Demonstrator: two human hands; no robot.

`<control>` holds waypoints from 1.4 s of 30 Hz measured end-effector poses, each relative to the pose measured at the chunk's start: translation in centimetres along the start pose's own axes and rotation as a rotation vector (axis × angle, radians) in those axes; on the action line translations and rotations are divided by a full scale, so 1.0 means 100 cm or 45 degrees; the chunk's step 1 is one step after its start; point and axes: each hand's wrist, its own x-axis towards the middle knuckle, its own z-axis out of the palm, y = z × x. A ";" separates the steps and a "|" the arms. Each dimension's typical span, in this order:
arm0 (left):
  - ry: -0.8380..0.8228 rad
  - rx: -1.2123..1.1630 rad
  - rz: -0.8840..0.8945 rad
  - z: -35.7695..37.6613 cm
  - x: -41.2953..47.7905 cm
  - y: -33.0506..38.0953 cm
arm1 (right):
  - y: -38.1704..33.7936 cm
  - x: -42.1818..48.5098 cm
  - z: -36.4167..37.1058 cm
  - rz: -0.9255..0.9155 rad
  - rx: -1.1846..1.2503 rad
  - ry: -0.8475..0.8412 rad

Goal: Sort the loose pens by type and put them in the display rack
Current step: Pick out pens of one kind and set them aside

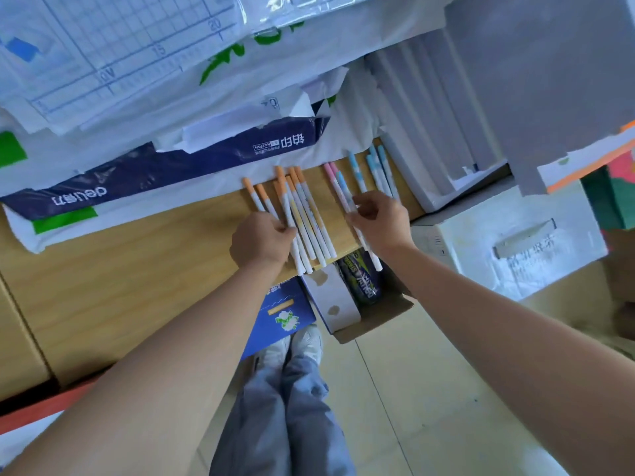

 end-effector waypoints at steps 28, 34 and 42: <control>0.294 -0.122 0.159 0.023 0.022 -0.010 | 0.020 0.049 -0.003 -0.047 -0.379 0.154; 0.286 -0.113 0.176 0.024 0.022 -0.008 | 0.019 0.043 0.003 -0.196 -0.316 0.171; 0.244 -0.158 0.184 0.026 0.022 -0.011 | 0.018 0.041 0.025 -0.199 -0.427 0.049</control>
